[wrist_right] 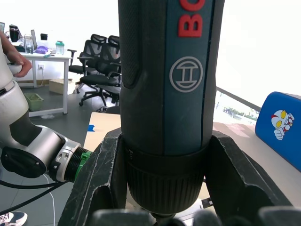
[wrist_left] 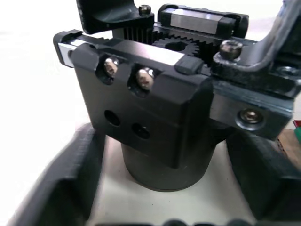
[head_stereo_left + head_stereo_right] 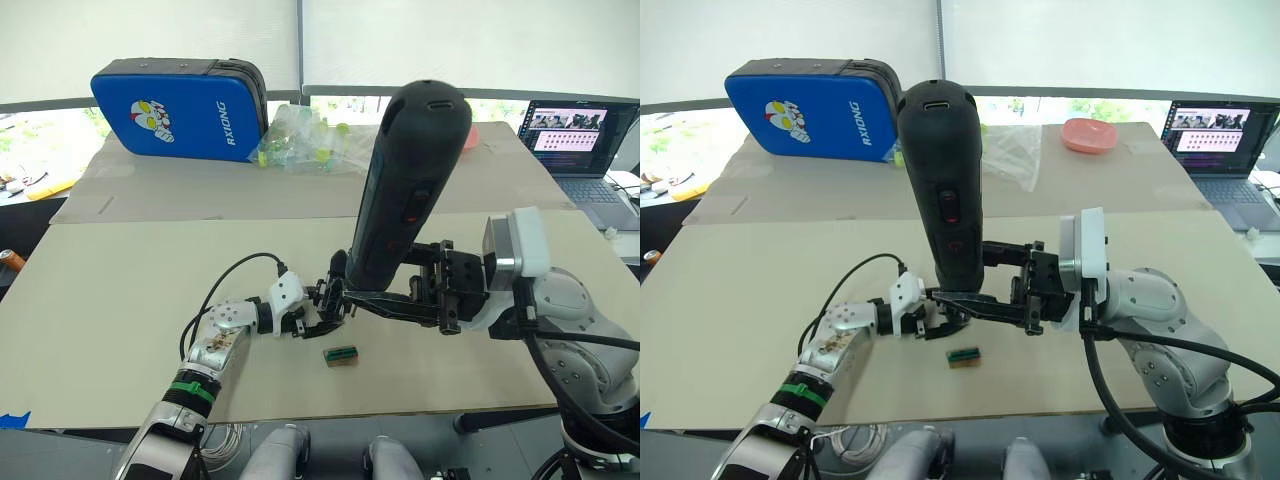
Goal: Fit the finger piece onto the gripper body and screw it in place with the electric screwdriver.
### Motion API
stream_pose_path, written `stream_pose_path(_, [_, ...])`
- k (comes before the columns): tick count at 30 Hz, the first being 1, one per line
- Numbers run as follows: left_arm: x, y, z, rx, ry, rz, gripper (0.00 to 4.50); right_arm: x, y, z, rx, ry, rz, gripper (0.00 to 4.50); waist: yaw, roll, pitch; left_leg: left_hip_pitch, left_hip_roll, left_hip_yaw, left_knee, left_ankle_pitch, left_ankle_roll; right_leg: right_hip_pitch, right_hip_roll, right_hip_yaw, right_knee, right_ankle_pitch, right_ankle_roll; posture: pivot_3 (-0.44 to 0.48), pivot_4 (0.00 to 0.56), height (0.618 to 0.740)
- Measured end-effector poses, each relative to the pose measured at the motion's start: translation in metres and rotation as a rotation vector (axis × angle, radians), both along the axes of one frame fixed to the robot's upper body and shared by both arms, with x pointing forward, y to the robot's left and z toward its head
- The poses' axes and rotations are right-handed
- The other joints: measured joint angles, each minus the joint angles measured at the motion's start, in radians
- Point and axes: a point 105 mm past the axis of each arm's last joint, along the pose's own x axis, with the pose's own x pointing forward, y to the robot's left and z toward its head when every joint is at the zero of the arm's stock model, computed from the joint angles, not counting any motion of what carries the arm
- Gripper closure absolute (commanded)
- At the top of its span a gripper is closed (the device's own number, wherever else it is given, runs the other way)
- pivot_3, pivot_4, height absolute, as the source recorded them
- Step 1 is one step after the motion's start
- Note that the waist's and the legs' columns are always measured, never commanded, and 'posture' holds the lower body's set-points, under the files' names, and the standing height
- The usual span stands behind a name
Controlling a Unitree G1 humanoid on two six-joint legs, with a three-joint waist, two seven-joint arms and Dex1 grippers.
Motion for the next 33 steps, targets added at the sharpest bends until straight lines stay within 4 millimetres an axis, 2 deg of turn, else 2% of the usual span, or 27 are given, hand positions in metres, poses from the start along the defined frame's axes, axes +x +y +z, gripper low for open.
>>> stream_pose_path(13, [0.011, -0.002, 0.001, 0.049, -0.024, -0.157, 2.2, 0.0, -0.006, -0.005, -0.022, 0.026, -0.014, 2.59, 0.004, 0.0, 0.0, 0.0, 0.0, 0.0, 0.001, 0.0, 0.0, 0.002, 0.001, -0.001, 0.0, 0.0, 0.0, 0.0, 0.15, 0.74])
stream_pose_path(23, [0.016, -0.009, 0.001, 0.053, -0.001, -0.17, 2.2, -0.004, -0.005, -0.004, -0.021, 0.017, -0.005, 2.59, 0.016, 0.0, 0.0, 0.0, 0.0, 0.0, 0.006, -0.001, 0.001, 0.004, 0.001, -0.002, 0.0, 0.002, 0.003, 0.0, 0.15, 0.74])
stream_pose_path(25, [0.016, -0.008, 0.0, 0.05, -0.001, -0.165, 1.14, -0.004, -0.005, -0.004, -0.02, 0.017, -0.006, 2.59, 0.015, 0.0, 0.0, 0.0, 0.0, 0.0, 0.006, -0.001, 0.001, 0.004, 0.001, -0.001, 0.0, 0.002, 0.003, 0.0, 0.15, 0.74])
stream_pose_path(27, [0.018, -0.007, 0.0, 0.05, 0.002, -0.146, 0.26, -0.004, -0.005, -0.004, -0.019, 0.018, -0.006, 2.59, 0.015, 0.0, 0.0, 0.0, 0.0, 0.0, 0.006, -0.001, 0.001, 0.004, 0.001, -0.001, 0.0, 0.002, 0.003, 0.0, 0.15, 0.74])
stream_pose_path(28, [0.018, -0.007, 0.0, 0.051, 0.0, -0.143, 0.08, -0.004, -0.005, -0.004, -0.019, 0.018, -0.006, 2.59, 0.014, 0.0, 0.0, 0.0, 0.0, 0.0, 0.006, -0.001, 0.001, 0.003, 0.001, -0.001, 0.0, 0.002, 0.003, 0.0, 0.15, 0.74])
stream_pose_path(33, [0.016, 0.0, 0.002, 0.034, -0.006, -0.122, 0.08, -0.004, -0.005, -0.004, -0.018, 0.018, -0.006, 2.59, 0.01, 0.0, 0.0, 0.0, 0.0, 0.0, 0.005, -0.001, 0.002, 0.003, 0.001, 0.0, 0.0, 0.002, 0.003, 0.0, 0.15, 0.74])
